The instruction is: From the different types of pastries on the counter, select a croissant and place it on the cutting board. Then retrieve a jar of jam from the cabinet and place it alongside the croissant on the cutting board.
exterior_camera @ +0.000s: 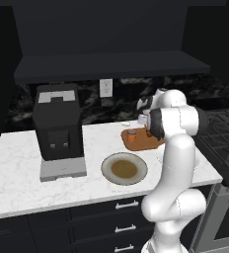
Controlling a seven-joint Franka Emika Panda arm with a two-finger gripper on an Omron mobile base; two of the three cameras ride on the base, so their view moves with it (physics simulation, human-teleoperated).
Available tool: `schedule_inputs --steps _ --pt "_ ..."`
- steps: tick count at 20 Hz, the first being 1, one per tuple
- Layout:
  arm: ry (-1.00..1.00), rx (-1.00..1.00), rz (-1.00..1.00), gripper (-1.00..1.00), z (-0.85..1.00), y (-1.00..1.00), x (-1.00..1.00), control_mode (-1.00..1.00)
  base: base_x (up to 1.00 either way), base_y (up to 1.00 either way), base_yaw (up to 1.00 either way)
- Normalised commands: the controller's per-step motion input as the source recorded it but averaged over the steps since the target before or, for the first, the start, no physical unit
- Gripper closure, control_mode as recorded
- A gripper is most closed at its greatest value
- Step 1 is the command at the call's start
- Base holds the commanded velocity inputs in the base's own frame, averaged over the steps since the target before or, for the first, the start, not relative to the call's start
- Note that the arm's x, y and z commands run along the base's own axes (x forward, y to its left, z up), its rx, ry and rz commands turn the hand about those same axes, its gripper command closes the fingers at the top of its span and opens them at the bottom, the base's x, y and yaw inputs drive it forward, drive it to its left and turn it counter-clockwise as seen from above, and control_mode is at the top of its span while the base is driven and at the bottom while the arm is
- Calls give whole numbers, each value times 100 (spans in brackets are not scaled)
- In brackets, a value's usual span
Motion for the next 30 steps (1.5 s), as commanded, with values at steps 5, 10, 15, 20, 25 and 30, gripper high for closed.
schedule_inputs --steps 5,10,15,20,25,30 --pt "-6 -1 21 100 -24 0 0 -100 0 0 0" --pt "-3 0 19 100 -20 -1 0 -100 0 0 0" --pt "-1 0 18 100 -23 0 0 -100 0 0 0" --pt "0 0 18 -100 -19 0 3 -100 0 0 0" --pt "-2 -1 16 -100 1 -7 0 -100 0 0 0" --pt "0 -5 12 -100 0 -22 4 -100 0 0 0"
